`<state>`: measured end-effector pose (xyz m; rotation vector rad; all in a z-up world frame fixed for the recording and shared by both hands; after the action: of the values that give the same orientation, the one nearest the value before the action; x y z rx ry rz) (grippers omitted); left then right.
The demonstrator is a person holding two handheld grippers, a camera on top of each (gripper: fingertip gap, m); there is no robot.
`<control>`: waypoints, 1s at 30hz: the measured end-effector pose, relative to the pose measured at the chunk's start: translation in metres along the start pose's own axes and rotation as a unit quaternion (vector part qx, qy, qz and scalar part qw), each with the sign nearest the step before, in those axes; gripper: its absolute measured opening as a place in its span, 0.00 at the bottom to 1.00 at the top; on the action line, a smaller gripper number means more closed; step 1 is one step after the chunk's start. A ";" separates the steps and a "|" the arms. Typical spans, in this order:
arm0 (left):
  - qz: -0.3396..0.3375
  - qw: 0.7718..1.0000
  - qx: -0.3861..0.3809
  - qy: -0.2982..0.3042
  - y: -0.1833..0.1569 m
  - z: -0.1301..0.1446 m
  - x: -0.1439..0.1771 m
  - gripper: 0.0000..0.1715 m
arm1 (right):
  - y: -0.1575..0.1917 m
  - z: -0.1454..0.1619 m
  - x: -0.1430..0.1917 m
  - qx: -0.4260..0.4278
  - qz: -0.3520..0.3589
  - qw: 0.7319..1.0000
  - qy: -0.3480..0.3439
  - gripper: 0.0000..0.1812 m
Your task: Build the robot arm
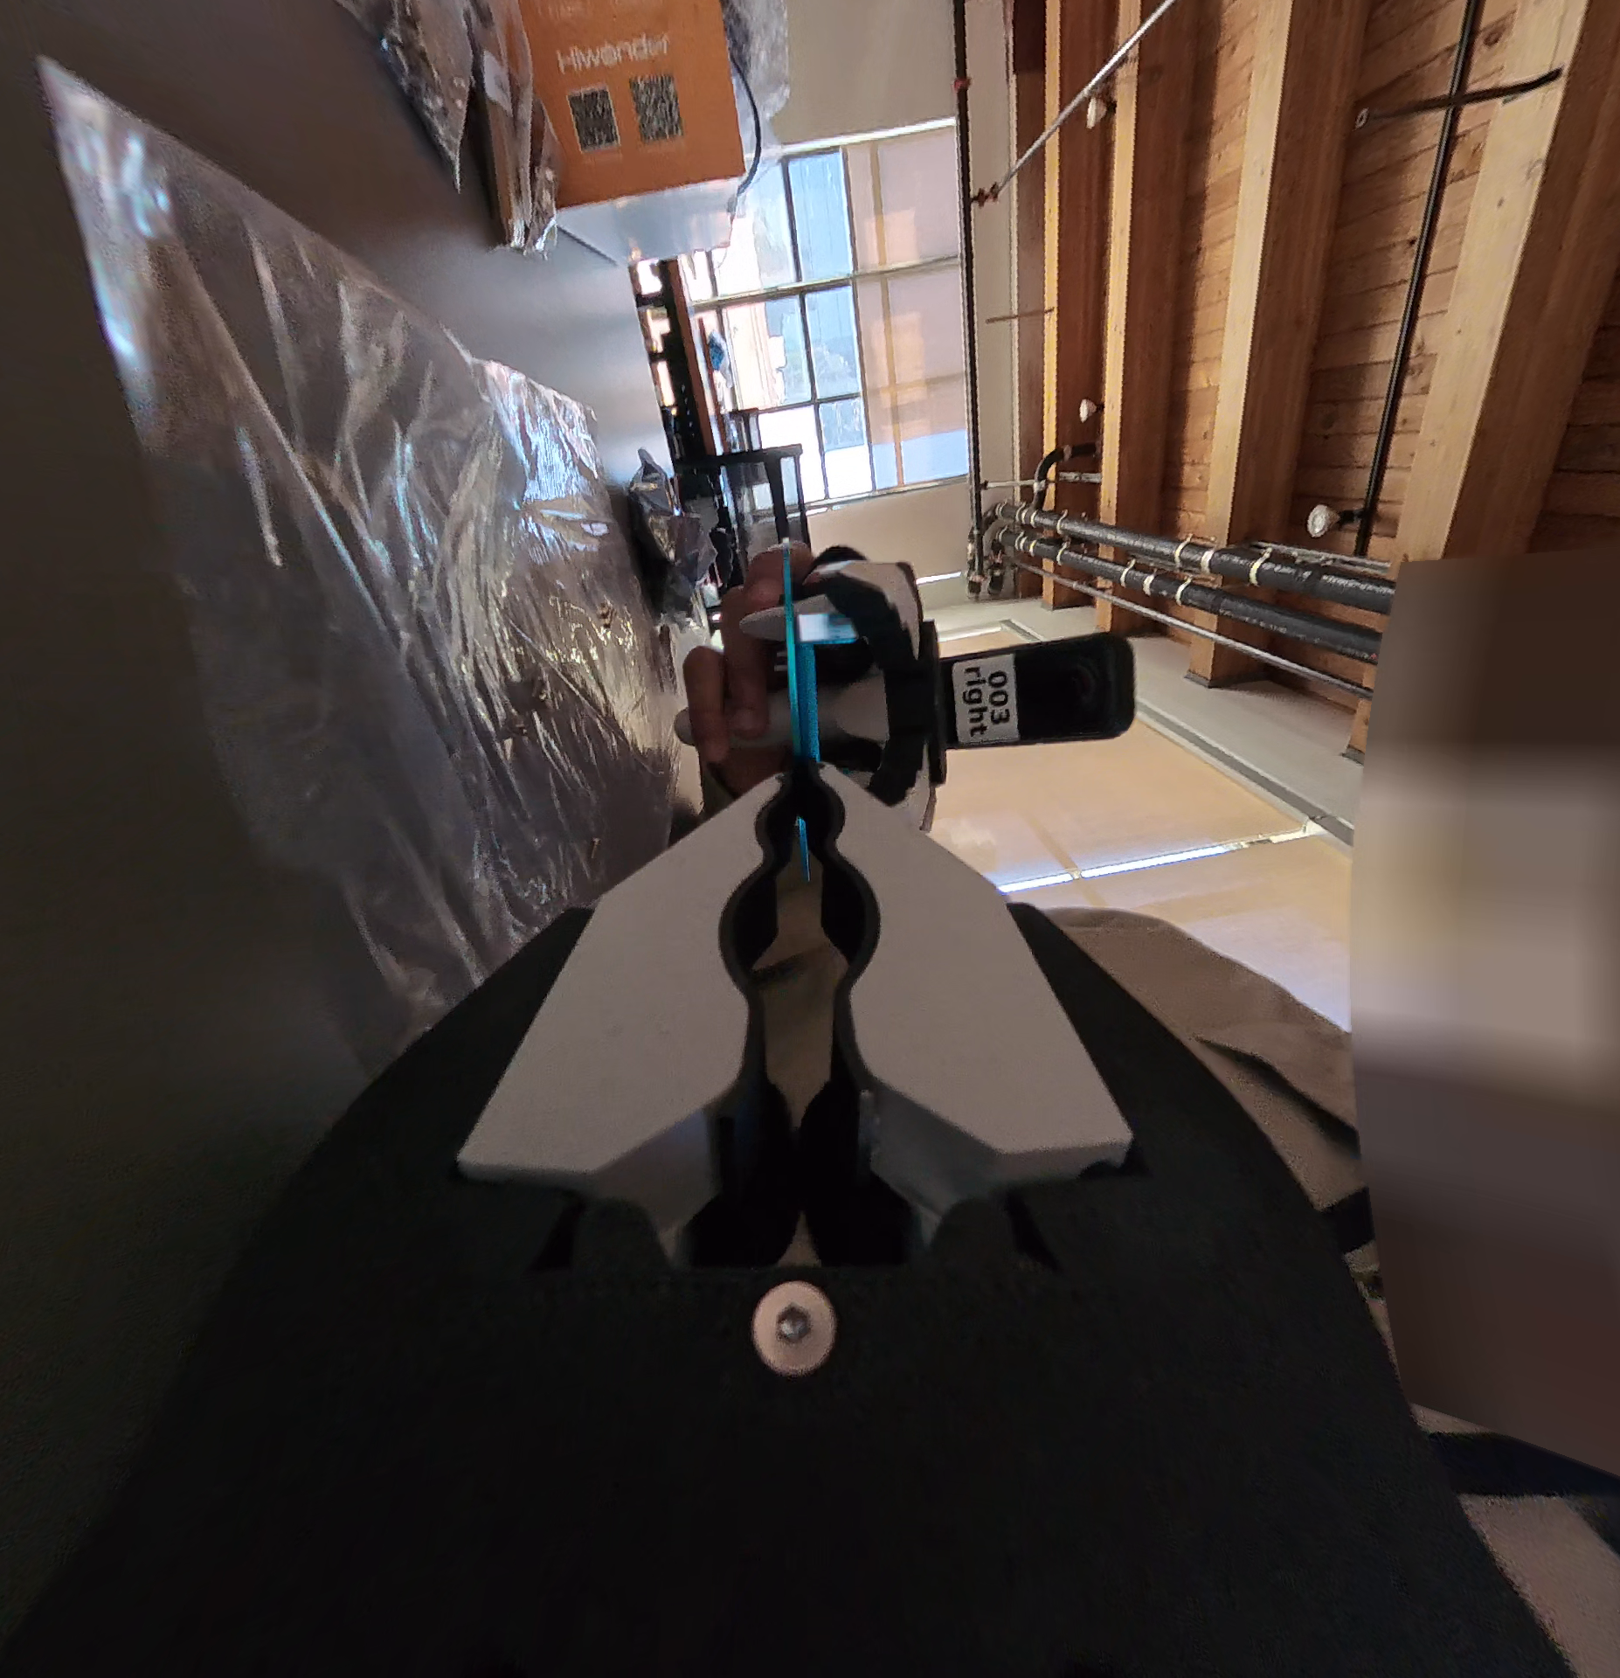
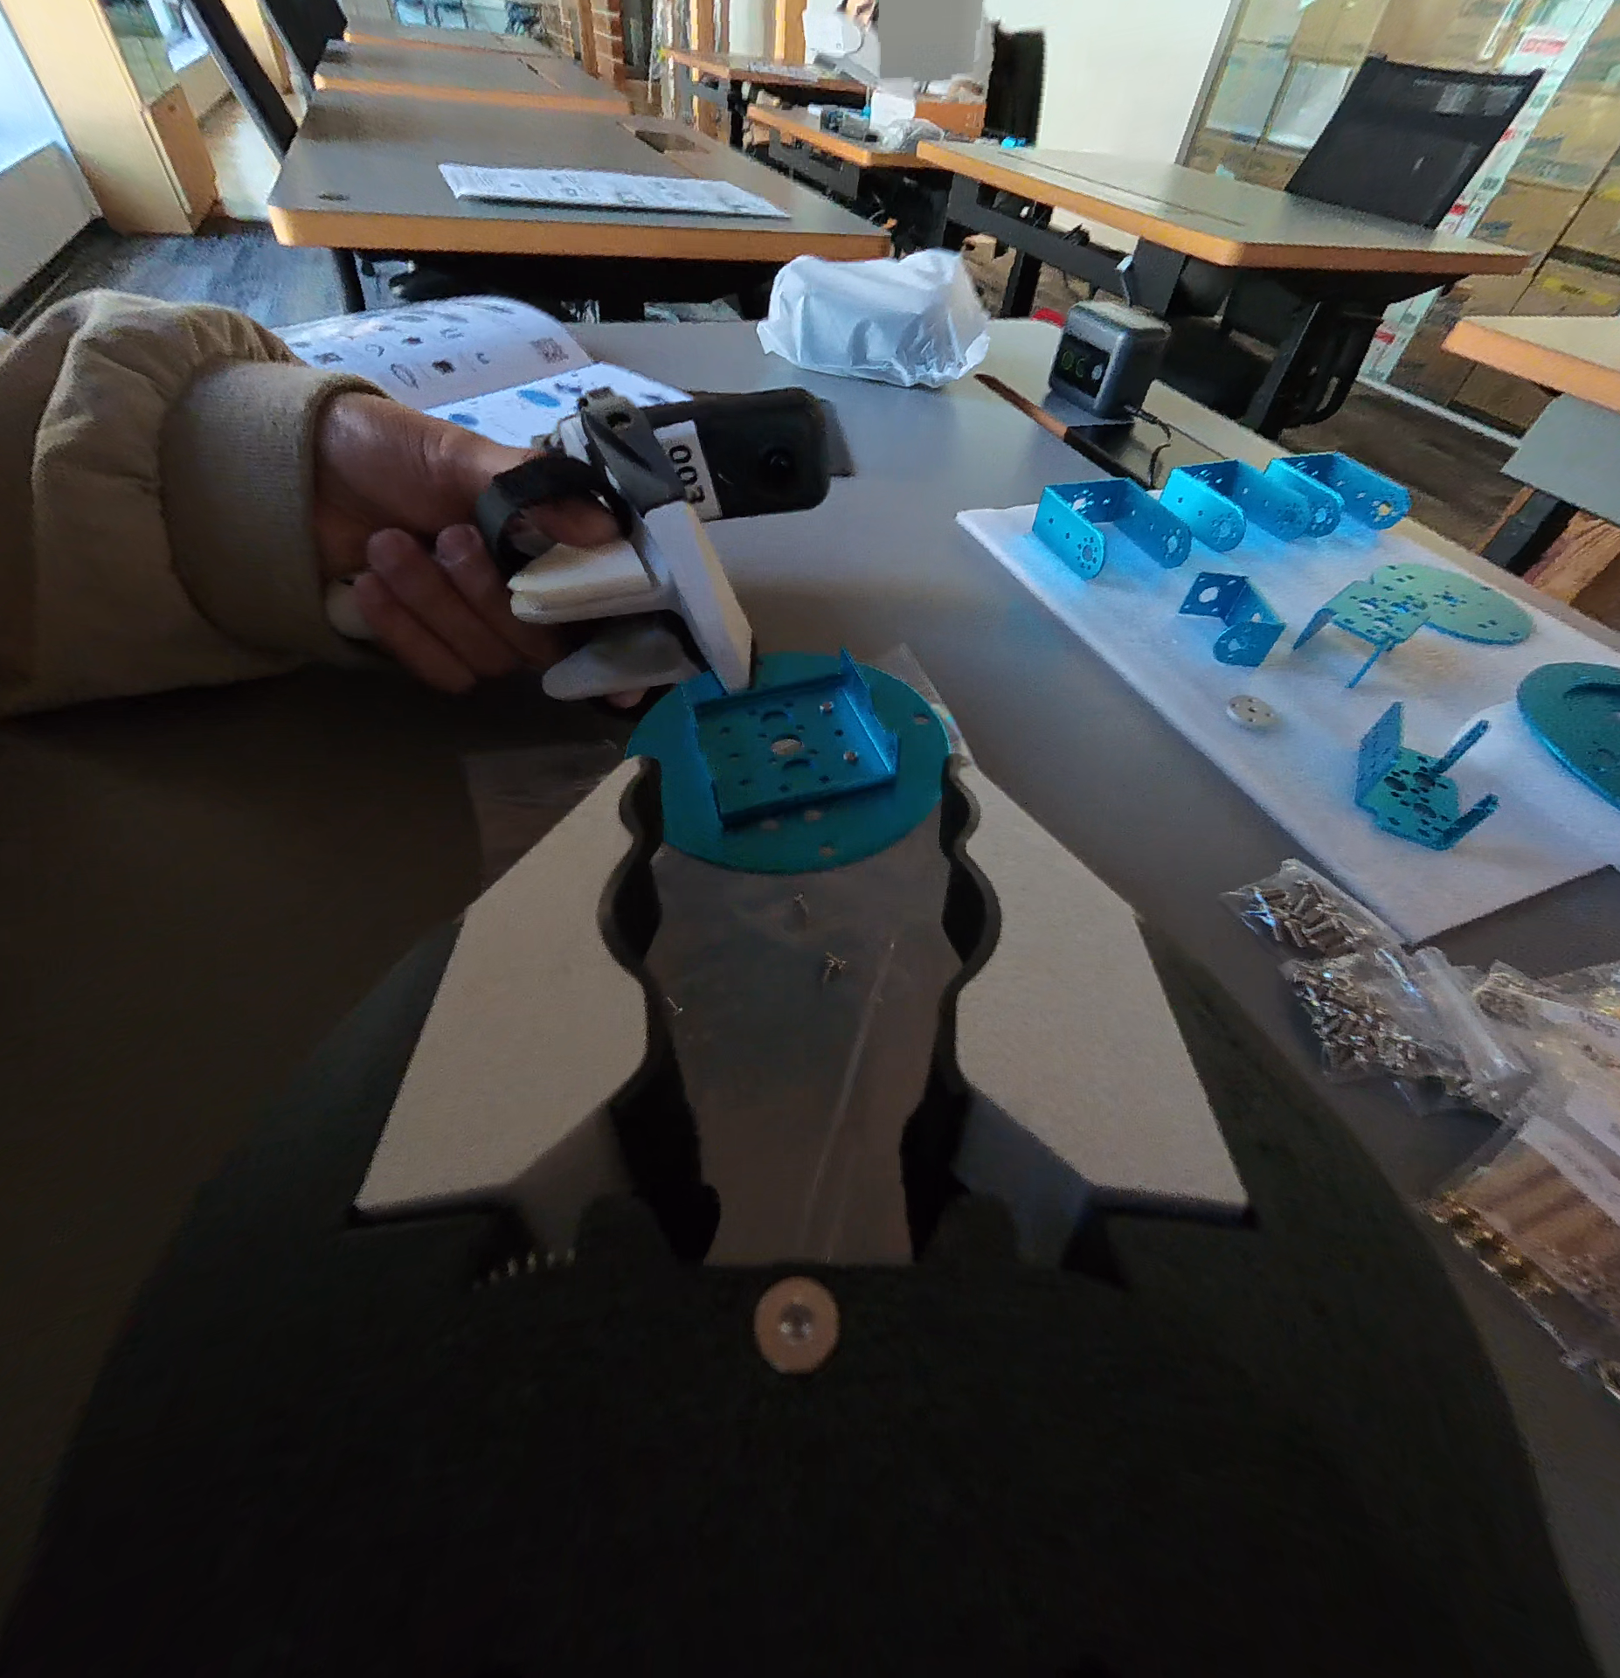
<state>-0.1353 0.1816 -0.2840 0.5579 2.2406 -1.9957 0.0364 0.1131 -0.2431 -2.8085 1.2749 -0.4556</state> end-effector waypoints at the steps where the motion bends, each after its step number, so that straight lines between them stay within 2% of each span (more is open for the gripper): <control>1: -0.004 1.000 0.000 0.007 0.001 0.001 -0.001 0.00 | 0.001 0.000 -0.002 0.003 -0.004 1.000 0.005 0.33; 10: -0.006 1.000 0.006 0.014 0.004 0.004 -0.005 0.00 | 0.002 0.005 -0.003 0.000 -0.020 1.000 0.011 0.25; 15: -0.007 1.000 0.011 0.008 0.005 0.004 -0.004 0.00 | 0.003 0.005 -0.005 0.001 -0.010 1.000 0.011 0.27; 19: -0.006 1.000 0.013 0.004 0.004 0.004 -0.003 0.00 | -0.003 -0.002 0.004 -0.027 -0.014 0.999 -0.018 0.36; 23: -0.004 1.000 0.016 0.005 0.005 0.005 -0.005 0.00 | -0.004 0.006 0.005 -0.037 -0.007 0.999 0.014 0.47; 26: -0.007 1.000 0.013 0.007 0.005 0.005 -0.005 0.00 | -0.002 -0.001 0.007 -0.038 0.013 0.999 -0.003 0.44; 30: -0.010 1.000 0.010 -0.002 0.004 0.003 -0.003 0.00 | -0.010 -0.013 0.012 -0.088 0.048 0.994 -0.033 0.37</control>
<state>-0.1318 0.1784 -0.2878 0.5345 2.2344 -2.0295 0.0478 0.1121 -0.2264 -2.8557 1.4979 -0.2557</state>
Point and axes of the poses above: each gripper's, where its closed fingertips meet, x back along the fingers, z out of its underside, y = z × x across the jaws, the point moved 8 cm from there along x, back along the fingers, and after that the axes turned 12 degrees about z, right-handed, at the moved point
